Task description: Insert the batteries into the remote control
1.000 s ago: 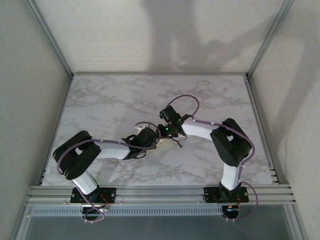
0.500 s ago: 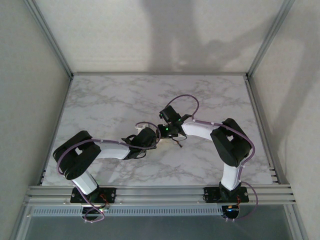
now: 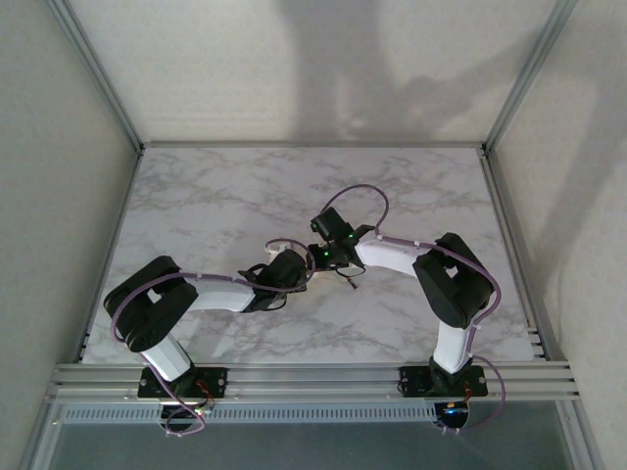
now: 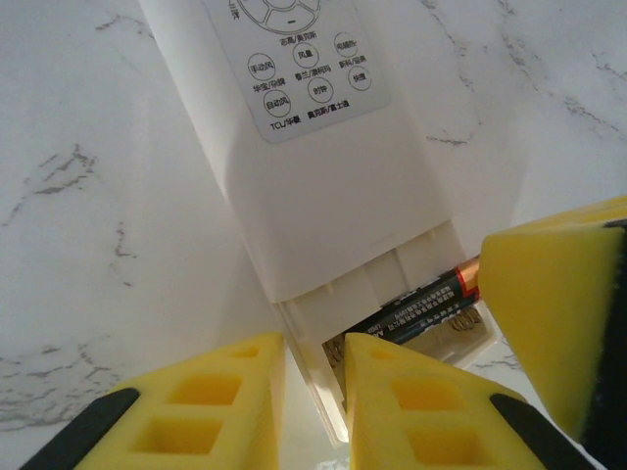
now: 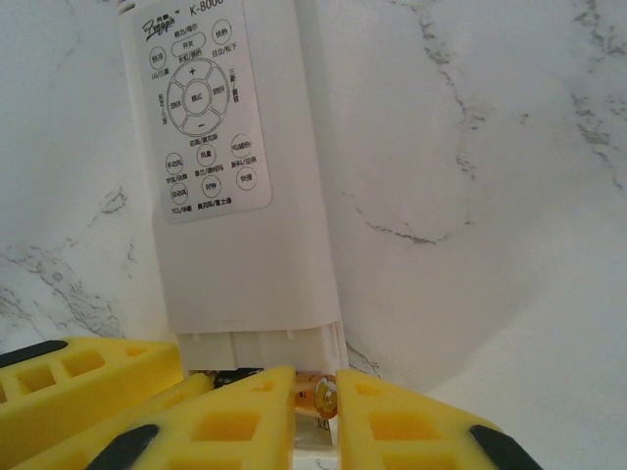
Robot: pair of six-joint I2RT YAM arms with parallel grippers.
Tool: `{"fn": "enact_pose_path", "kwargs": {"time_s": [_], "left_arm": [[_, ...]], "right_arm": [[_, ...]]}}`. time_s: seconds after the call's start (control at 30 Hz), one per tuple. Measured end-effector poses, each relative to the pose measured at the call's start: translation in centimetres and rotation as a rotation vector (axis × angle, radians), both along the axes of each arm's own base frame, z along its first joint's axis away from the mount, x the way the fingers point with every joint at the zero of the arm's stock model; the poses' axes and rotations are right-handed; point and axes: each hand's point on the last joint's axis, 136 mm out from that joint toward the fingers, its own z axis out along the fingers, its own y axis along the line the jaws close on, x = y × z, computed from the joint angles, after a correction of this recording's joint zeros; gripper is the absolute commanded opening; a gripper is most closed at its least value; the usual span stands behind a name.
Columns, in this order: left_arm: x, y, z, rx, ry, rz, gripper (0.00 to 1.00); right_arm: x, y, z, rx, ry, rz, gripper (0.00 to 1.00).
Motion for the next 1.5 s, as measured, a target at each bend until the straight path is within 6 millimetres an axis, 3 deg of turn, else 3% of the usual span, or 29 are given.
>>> {"fn": "enact_pose_path", "kwargs": {"time_s": [0.17,0.27,0.53,1.5], "left_arm": [[-0.01,-0.01,0.00,0.000,0.000,0.000,0.23],[-0.01,-0.01,0.00,0.000,0.000,0.000,0.23],[-0.02,-0.05,0.01,-0.002,0.001,-0.002,0.23],[-0.06,-0.02,-0.04,-0.001,0.002,-0.002,0.23]], "right_arm": [[0.01,-0.01,-0.03,-0.007,-0.007,-0.001,0.14],[0.03,-0.02,-0.03,-0.010,-0.009,-0.003,0.22],[-0.07,-0.22,-0.17,-0.033,-0.020,0.001,0.23],[-0.63,-0.08,0.24,-0.043,-0.030,0.027,0.17]]}}
